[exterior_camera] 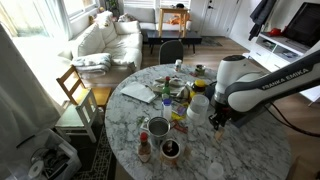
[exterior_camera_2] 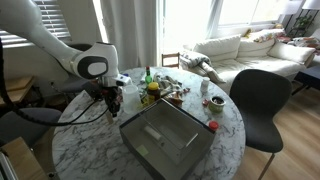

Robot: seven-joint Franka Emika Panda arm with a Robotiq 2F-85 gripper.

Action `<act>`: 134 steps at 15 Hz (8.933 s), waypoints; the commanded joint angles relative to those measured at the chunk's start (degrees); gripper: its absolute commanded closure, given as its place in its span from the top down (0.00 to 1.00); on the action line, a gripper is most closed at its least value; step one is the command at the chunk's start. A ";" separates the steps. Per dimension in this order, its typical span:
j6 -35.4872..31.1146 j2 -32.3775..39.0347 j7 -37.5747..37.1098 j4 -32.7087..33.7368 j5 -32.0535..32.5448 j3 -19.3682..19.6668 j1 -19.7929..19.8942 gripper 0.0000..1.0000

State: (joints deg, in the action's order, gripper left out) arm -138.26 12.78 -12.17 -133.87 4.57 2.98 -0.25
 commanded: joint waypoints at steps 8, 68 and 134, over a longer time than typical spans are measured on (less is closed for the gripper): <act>4.21 -3.24 -0.04 -1.78 -1.95 0.01 0.37 0.87; 6.85 2.19 7.42 6.53 -11.72 -8.81 -5.06 0.05; 6.27 7.73 7.83 10.95 -13.87 -9.56 -5.87 0.72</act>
State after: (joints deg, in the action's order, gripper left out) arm -131.69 19.02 -5.55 -123.97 -8.47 -6.40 -6.51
